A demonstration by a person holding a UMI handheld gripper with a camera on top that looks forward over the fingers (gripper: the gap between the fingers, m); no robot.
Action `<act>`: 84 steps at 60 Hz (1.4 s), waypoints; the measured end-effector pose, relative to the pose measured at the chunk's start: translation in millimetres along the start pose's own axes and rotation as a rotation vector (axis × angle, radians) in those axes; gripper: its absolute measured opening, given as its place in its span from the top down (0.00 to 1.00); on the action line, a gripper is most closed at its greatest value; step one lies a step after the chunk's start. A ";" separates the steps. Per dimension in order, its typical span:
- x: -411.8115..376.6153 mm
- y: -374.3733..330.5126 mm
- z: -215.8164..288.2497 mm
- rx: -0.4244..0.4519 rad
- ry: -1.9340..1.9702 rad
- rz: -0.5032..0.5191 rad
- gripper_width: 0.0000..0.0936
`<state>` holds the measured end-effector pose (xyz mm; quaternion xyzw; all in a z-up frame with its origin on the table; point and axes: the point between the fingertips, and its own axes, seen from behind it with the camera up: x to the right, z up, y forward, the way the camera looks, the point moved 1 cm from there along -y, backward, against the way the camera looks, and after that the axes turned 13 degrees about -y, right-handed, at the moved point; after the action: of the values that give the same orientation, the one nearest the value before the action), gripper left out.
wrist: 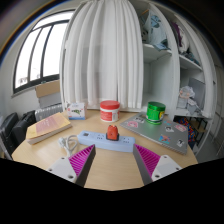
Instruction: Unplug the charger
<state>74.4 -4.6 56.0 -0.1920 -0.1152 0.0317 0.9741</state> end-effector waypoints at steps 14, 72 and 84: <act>12.4 70.0 7.3 -0.027 -0.026 -0.069 0.23; 106.4 8.4 -9.3 -0.068 0.036 -0.098 0.74; 107.0 41.4 -57.8 -0.194 -0.013 -0.088 0.71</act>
<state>191.2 23.9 10.9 -0.2799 -0.1326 -0.0210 0.9506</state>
